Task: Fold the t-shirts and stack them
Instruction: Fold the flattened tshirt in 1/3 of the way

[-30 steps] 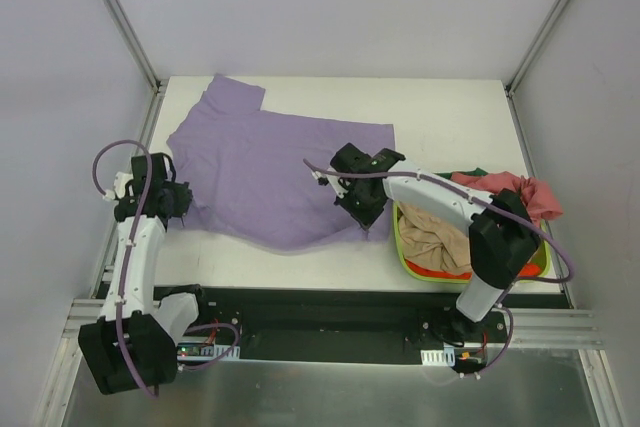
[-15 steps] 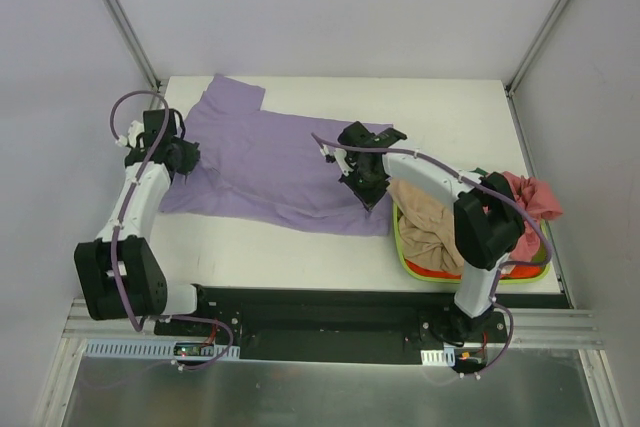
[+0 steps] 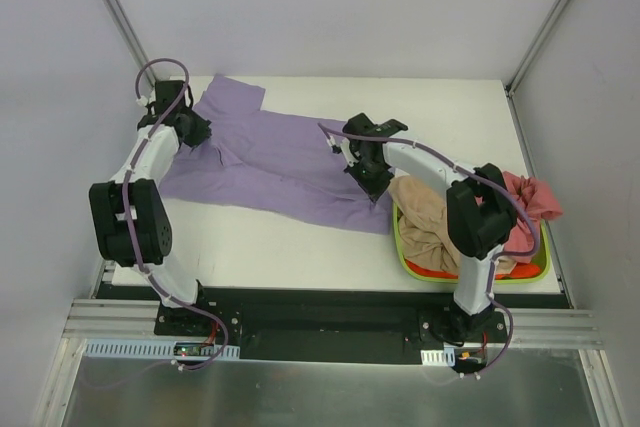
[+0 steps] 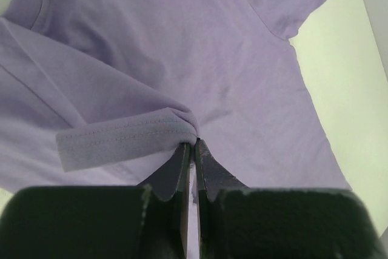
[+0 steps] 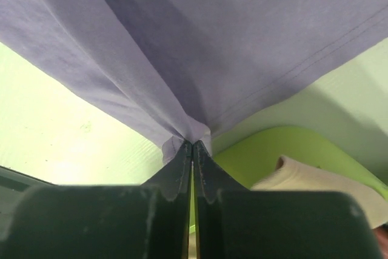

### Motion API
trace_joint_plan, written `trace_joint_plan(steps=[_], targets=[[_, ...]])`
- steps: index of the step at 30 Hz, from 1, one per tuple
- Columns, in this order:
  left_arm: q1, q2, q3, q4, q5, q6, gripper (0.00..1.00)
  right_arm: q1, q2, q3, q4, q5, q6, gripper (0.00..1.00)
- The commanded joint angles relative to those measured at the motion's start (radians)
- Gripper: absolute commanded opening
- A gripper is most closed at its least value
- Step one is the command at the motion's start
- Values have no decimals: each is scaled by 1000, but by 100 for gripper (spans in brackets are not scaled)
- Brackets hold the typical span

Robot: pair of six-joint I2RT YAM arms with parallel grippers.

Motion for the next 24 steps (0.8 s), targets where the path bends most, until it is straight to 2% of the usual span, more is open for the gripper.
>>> trace_joint_plan(steps=[1, 10, 13, 15, 18, 19, 20, 24], targets=[[-7, 46, 83, 24, 25, 81, 0, -15, 15, 52, -32, 55, -3, 1], [-7, 180, 184, 4, 22, 115, 0, -26, 65, 109, -34, 146, 11, 9], [-8, 237, 239, -11, 45, 129, 7, -28, 75, 128, -23, 207, 25, 14], [-8, 270, 282, -21, 44, 152, 23, -28, 78, 141, 0, 274, 29, 17], [-7, 297, 368, -62, 45, 176, 59, -28, 75, 174, 24, 353, 39, 32], [-7, 295, 394, -83, 42, 180, 92, -26, 67, 178, 37, 349, 40, 35], [-8, 286, 412, -99, 44, 192, 99, -24, 47, 177, 49, 332, 39, 42], [-7, 183, 344, -113, -21, 197, 99, 2, -42, 119, 116, 244, 43, 70]])
